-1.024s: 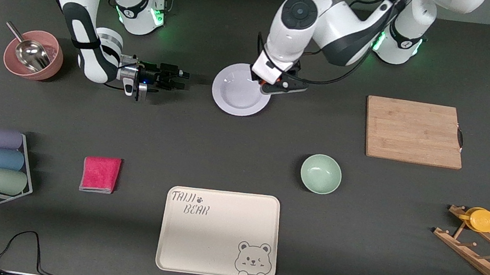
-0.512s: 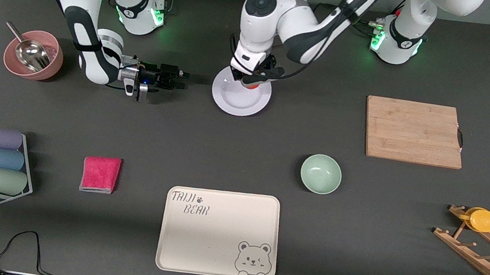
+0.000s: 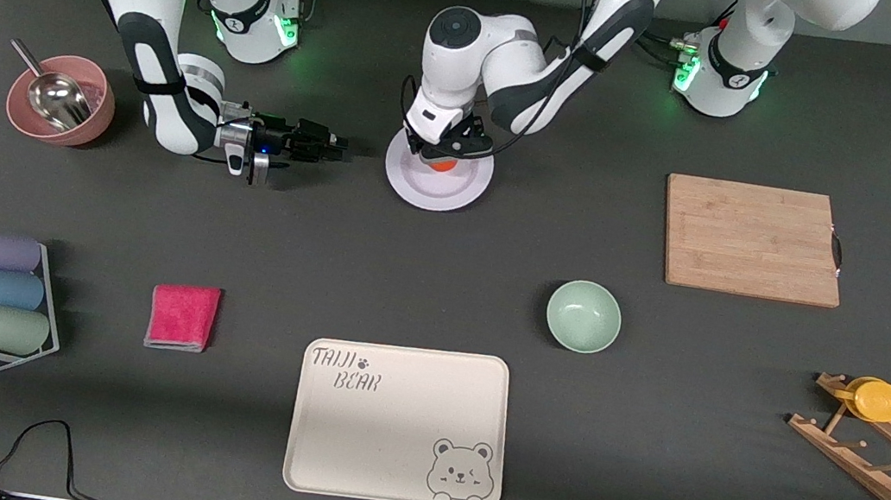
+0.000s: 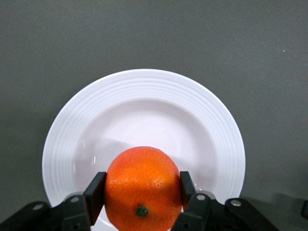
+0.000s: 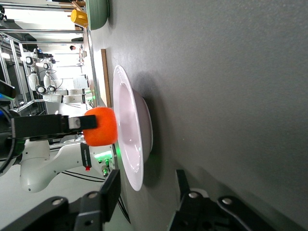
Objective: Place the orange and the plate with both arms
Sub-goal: 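Lower the orange onto the white plate and open the left gripper, then grip the plate rim with the right gripper while the left gripper withdraws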
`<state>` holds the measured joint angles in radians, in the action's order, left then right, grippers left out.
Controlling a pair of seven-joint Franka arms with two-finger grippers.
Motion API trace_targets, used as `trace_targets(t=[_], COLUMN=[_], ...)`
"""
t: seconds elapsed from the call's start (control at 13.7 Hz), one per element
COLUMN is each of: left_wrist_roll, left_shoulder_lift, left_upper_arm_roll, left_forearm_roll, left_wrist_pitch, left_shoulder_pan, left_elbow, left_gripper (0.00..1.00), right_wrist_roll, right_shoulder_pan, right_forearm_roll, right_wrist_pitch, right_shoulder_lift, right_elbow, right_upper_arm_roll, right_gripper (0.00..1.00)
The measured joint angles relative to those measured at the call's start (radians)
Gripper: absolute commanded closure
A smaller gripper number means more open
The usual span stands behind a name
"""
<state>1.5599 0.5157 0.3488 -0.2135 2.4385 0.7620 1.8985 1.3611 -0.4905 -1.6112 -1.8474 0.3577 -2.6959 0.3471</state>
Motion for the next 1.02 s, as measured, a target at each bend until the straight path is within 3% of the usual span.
trace_targets(t=[0.44, 0.51, 0.66, 1.02], left_wrist_roll=[0.071, 0.085, 0.099, 0.112], left_shoulder_lift=[0.043, 0.048, 0.059, 0.061], left_upper_arm_roll=[-0.002, -0.003, -0.005, -0.009], left_forearm_roll=[-0.084, -0.103, -0.143, -0.187], left_wrist_pitch=[0.004, 0.004, 0.005, -0.006], left_shoulder_pan=[0.028, 0.031, 0.031, 0.03], left_elbow=[-0.012, -0.013, -0.023, -0.047], left_gripper=[1.0, 0.9, 0.0, 0.0], right_wrist_roll=[0.0, 0.0, 0.022, 0.071], right_shoulder_pan=[0.0, 0.0, 0.0, 0.0], right_forearm_roll=[0.0, 0.0, 0.0, -0.007], right_wrist_pitch=[0.0, 0.0, 0.0, 0.048], right_shoulder_lift=[0.001, 0.002, 0.008, 0.062], right_elbow=[0.001, 0.001, 0.003, 0.028], right_upper_arm_roll=[0.0, 0.0, 0.0, 0.0], right_gripper=[0.53, 0.53, 0.53, 0.53])
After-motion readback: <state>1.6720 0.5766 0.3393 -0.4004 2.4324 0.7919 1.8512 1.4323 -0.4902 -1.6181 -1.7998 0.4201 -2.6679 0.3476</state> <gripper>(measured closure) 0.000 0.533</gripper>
